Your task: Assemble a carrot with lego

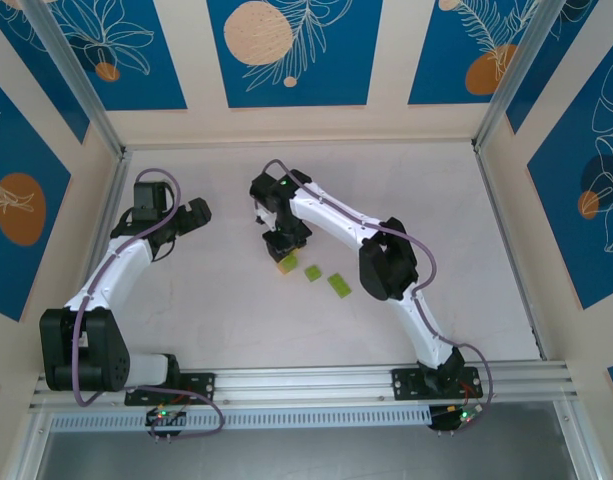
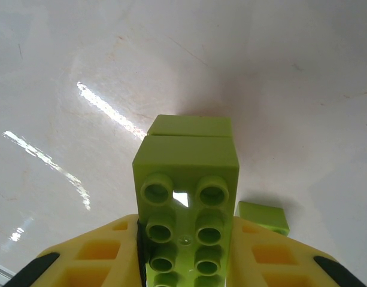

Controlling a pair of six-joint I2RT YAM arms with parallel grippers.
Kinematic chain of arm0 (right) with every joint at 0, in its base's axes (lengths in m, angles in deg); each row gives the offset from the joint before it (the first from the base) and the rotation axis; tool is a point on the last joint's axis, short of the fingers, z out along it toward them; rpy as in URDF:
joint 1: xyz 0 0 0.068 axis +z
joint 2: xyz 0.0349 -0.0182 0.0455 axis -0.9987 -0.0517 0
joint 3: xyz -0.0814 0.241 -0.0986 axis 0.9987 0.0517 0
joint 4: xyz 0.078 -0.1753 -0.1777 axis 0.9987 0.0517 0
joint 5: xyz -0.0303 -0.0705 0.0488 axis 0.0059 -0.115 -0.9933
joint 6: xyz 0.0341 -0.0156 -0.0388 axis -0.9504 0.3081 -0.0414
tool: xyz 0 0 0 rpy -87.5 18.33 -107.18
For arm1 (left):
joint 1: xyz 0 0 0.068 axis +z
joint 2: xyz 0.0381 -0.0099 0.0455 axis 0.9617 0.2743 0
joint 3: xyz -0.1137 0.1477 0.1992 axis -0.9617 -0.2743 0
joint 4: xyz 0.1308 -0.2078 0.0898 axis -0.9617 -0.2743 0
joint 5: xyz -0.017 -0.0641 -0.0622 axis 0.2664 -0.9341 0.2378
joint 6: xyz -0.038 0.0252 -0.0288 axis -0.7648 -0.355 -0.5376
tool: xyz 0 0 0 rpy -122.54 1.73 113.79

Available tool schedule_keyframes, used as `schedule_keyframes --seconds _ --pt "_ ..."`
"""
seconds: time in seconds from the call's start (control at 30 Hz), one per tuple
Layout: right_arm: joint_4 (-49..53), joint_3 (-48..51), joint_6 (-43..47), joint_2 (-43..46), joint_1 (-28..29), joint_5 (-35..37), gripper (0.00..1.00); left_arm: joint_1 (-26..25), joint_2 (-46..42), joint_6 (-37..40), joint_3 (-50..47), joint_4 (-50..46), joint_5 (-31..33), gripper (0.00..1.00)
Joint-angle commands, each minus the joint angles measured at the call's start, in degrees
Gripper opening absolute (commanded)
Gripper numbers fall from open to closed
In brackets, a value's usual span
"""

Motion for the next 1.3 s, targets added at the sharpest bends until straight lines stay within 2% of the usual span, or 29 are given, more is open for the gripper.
schedule_keyframes --seconds 0.0,0.9,1.27 --pt "4.0 0.8 1.4 -4.8 1.1 0.1 0.33 0.8 -1.3 0.4 0.1 -0.2 -0.5 0.99" --pt "1.0 9.7 1.6 -7.7 3.1 -0.1 0.3 0.8 -1.4 0.4 -0.1 -0.1 -0.5 0.99" --pt "0.8 4.7 0.2 -0.9 1.3 -0.8 0.29 0.8 -1.4 0.4 0.0 -0.2 -0.6 0.99"
